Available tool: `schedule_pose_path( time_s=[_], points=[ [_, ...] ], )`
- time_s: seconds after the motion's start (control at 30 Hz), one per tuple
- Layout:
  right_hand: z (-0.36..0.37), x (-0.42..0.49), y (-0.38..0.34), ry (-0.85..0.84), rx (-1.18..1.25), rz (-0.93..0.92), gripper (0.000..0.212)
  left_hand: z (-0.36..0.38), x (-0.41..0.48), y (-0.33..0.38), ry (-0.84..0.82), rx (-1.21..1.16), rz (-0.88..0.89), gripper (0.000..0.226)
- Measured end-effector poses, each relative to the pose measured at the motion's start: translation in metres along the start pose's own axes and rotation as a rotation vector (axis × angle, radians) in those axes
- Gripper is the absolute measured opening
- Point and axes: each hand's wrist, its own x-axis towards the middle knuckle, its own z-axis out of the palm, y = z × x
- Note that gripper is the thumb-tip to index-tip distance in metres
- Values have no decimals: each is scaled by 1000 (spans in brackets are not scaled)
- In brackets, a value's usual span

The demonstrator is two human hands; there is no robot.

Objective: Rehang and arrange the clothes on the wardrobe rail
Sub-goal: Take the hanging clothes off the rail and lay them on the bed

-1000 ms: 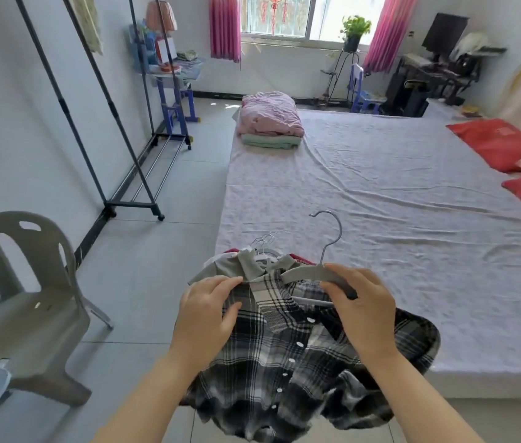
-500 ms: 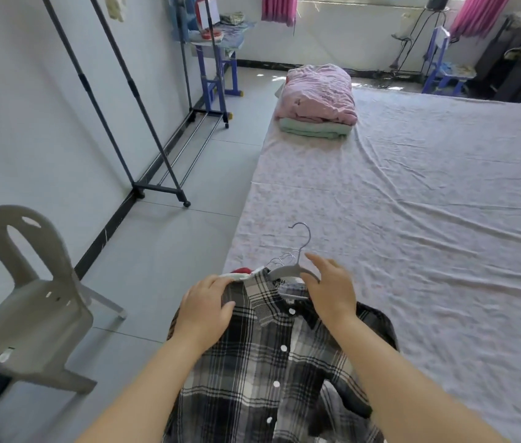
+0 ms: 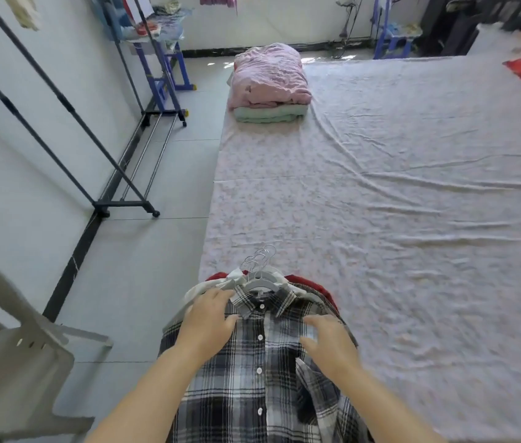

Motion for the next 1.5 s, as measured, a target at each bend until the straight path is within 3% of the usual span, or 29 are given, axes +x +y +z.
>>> schedule_pose_path(
  time_s=[0.2,0.33,0.67,1.03,1.33,1.5],
  points=[
    [-4,-60,31,106,99,176,46,2,4,45,-114,208,248,48],
    [2,-117,50,261,194,373,42,15,-3,73,-245,239,426,51],
    [86,-362,61,743,399,1062,50,74,-109,153,-578,402,1079,53],
    [265,-639,-34,1205,689,1693,50,159,-422,183,-899,483,1815,49],
    [418,-819,-136,1470,850,2038,47,180,-730,100,-1122,459,2311,52],
    [473,-901,-183,1627,791,2185,49,167,-875,46,-1268,358,2476,51]
  ],
)
